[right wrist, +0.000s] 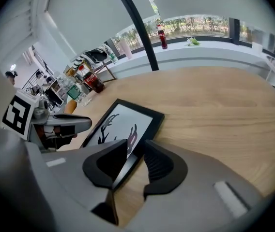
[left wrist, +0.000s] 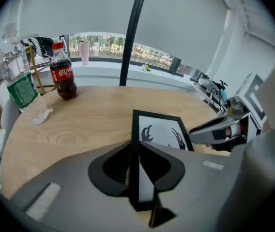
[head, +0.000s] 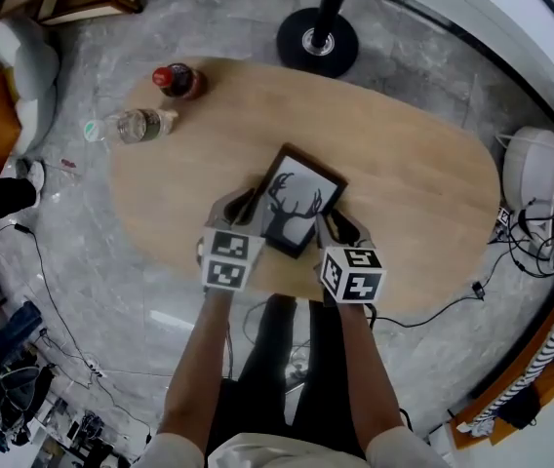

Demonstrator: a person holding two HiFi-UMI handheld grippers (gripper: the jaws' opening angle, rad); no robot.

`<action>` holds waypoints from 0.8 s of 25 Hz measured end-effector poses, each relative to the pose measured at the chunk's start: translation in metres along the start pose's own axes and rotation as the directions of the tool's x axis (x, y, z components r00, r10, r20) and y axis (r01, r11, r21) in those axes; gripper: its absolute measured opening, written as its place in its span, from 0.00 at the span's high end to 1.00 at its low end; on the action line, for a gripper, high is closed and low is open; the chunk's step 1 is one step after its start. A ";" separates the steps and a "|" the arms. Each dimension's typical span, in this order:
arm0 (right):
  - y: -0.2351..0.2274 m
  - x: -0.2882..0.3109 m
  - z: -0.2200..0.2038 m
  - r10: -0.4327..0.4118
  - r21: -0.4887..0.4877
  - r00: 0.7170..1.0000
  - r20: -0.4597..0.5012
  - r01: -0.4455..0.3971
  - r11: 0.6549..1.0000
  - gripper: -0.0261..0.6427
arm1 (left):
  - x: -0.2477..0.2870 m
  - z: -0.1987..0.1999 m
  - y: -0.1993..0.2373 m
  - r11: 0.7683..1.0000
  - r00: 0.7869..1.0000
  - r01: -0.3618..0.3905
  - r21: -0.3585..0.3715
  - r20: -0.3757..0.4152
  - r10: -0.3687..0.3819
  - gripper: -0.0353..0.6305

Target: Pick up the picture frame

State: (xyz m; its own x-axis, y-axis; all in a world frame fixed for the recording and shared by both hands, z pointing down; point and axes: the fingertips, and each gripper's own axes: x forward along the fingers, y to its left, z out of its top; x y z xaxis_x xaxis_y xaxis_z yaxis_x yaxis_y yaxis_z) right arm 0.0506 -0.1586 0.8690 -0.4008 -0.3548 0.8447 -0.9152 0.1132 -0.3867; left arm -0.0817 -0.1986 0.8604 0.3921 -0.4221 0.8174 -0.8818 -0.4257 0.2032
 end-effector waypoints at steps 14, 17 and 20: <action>-0.005 0.007 -0.014 0.020 0.051 1.000 -0.009 -0.019 0.999 0.78 | 0.010 -0.013 -0.004 0.999 1.000 0.015 -0.041 -0.023 -0.016 0.82; -0.003 0.010 -0.014 0.024 0.051 1.000 -0.009 -0.024 0.998 0.78 | 0.010 -0.013 -0.003 0.999 1.000 0.007 -0.040 -0.021 -0.008 0.83; -0.003 0.011 -0.013 0.015 0.053 1.000 -0.006 -0.015 0.998 0.78 | 0.010 -0.013 -0.003 0.999 1.000 0.007 -0.040 -0.021 -0.008 0.82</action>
State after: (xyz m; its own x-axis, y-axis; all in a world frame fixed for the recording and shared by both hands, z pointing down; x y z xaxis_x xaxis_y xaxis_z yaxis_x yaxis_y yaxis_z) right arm 0.0487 -0.1503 0.8842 -0.4149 -0.3476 0.8409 -0.9057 0.0693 -0.4182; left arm -0.0782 -0.1910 0.8754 0.3936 -0.4016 0.8269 -0.8887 -0.3964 0.2305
